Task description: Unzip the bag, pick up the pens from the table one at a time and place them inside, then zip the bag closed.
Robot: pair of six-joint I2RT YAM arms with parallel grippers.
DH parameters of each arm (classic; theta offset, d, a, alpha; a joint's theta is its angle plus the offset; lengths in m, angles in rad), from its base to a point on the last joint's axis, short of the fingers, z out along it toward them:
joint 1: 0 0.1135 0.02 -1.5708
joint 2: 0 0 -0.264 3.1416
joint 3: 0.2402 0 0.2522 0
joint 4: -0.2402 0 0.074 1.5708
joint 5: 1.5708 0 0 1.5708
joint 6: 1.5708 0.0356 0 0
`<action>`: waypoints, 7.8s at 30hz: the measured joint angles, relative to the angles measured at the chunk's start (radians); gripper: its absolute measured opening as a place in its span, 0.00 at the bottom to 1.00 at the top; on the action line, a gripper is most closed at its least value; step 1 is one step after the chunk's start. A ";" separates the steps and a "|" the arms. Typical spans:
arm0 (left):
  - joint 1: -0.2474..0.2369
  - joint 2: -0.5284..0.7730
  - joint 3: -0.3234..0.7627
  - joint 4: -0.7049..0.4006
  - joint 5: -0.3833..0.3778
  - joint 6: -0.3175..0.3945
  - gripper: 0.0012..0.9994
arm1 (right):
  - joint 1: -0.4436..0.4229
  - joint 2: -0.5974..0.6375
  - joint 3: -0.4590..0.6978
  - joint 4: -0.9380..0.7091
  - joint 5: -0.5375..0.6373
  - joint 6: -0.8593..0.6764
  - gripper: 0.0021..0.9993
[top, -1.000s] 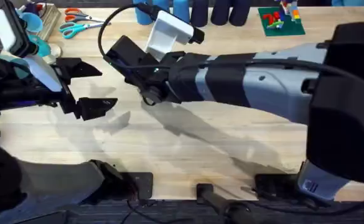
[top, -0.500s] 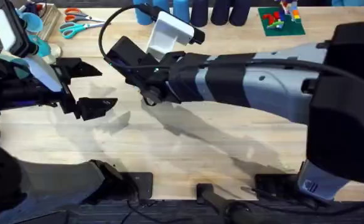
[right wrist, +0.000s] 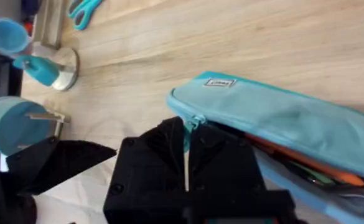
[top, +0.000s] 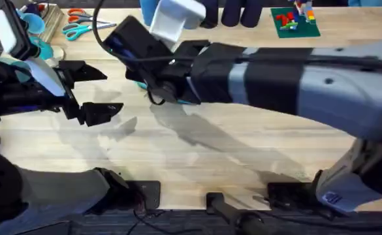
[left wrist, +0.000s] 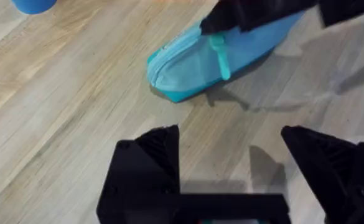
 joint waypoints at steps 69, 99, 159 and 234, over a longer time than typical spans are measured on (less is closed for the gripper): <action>-0.002 0.207 0.001 0.198 0.331 0.003 0.99 | -0.054 -0.039 0.000 -0.036 -0.135 -0.121 0.03; -0.294 0.352 0.001 0.569 0.384 -0.205 0.99 | -0.054 -0.039 0.000 -0.034 -0.135 -0.121 0.03; -0.307 0.352 0.001 0.565 0.366 -0.222 0.04 | -0.111 -0.115 0.001 -0.323 -0.086 -0.331 0.03; -0.305 0.352 0.001 0.565 0.359 -0.223 0.04 | 0.071 -0.325 0.002 -0.498 0.034 -0.484 1.00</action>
